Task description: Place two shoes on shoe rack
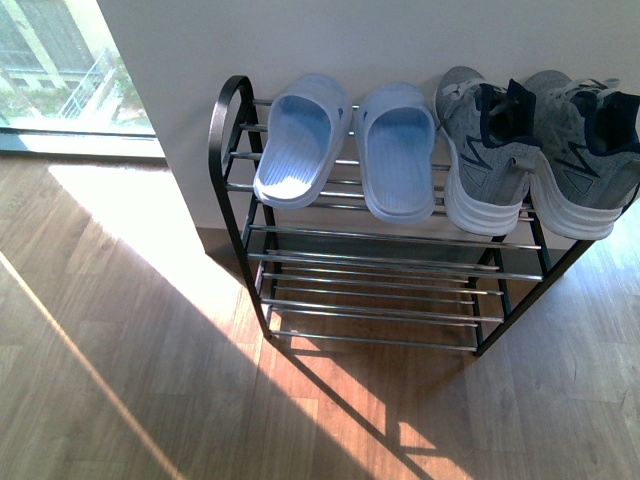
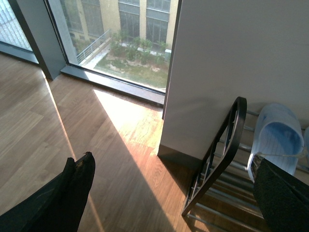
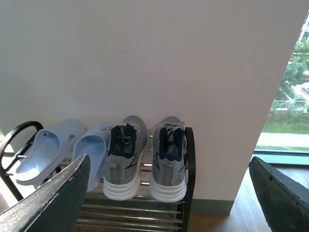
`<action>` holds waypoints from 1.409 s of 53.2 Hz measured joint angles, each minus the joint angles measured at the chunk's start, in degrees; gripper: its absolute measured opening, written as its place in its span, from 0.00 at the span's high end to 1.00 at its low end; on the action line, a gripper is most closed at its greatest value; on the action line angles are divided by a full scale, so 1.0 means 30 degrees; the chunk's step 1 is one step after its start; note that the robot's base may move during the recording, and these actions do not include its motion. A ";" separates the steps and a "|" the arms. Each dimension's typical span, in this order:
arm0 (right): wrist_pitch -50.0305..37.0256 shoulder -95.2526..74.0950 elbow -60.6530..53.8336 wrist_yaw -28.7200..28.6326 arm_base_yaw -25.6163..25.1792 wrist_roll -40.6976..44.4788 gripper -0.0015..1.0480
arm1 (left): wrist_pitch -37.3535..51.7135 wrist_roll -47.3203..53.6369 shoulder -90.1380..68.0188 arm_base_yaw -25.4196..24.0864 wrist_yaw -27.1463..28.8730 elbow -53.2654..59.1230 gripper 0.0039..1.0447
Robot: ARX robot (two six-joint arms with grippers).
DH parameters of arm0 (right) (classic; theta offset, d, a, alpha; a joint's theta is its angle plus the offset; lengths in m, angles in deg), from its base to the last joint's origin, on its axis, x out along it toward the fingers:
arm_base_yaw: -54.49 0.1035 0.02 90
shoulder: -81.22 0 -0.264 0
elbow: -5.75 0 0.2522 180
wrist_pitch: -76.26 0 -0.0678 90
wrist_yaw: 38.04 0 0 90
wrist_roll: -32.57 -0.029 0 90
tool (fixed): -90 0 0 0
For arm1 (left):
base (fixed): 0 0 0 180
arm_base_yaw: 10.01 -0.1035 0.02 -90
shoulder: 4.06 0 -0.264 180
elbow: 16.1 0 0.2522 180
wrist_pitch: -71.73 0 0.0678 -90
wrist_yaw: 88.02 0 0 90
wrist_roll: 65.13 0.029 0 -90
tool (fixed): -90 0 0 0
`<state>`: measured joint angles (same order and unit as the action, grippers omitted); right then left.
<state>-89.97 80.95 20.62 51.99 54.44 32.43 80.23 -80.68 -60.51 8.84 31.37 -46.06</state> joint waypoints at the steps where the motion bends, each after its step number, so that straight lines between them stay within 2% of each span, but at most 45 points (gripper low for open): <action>1: 0.0000 0.0000 0.0000 0.0000 0.0000 0.0000 0.09 | -0.0306 0.0058 0.0466 -0.0080 0.0058 0.0138 0.09; 6: 0.0007 0.0000 0.0000 0.0007 0.0000 0.0000 0.09 | -0.2324 0.0459 0.4466 -0.0729 0.0685 0.1144 0.09; 7: 0.0007 0.0000 0.0000 0.0007 0.0000 0.0000 0.09 | -0.1843 0.0991 0.4932 -0.0984 -0.0007 0.1377 0.11; 10: 0.0007 0.0000 0.0000 -0.0007 0.0000 0.0000 0.09 | 0.1690 0.2892 0.6149 -0.2157 -0.4313 0.2637 0.25; 12: 0.0007 0.0000 0.0000 0.0000 0.0000 0.0000 0.09 | 0.2251 0.3687 0.6666 -0.2586 -0.5880 0.3053 0.33; 16: 0.0007 0.0000 0.0000 0.0000 0.0000 0.0000 0.09 | 0.2062 0.4350 0.7409 -0.3126 -0.6863 0.3548 0.47; 26: 0.0000 0.0000 0.0000 0.0000 0.0000 0.0000 0.09 | 0.0882 0.4845 0.9267 -0.4167 -0.7788 0.4248 0.81; 29: 0.0007 0.0000 0.0000 0.0000 0.0000 0.0000 0.09 | 0.0364 0.4918 0.9952 -0.5428 -0.9508 0.4364 0.93; 31: 0.0000 0.0000 0.0000 0.0000 0.0000 0.0000 0.09 | 0.0117 0.4903 1.0295 -0.5865 -0.9646 0.4481 1.00; 38: 0.0000 0.0000 0.0000 -0.0007 0.0000 0.0000 0.09 | 0.0007 0.4962 1.1315 -0.6200 -0.9792 0.5144 0.99; 52: 0.0007 0.0000 0.0000 0.0000 0.0000 0.0000 0.09 | -0.2302 0.4991 1.3733 -0.6215 -0.9792 0.5151 0.99; 72: 0.0007 0.0000 0.0000 0.0000 0.0000 0.0000 0.09 | -0.4065 0.4991 1.5482 -0.6215 -0.9792 0.5144 0.99; 75: 0.0007 0.0000 0.0000 0.0000 0.0000 0.0000 0.09 | -0.6732 0.4991 1.7471 -0.6215 -0.9792 0.5136 0.99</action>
<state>-89.95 80.95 20.62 51.99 54.44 32.43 60.04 -65.71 -8.10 -9.80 1.99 -30.65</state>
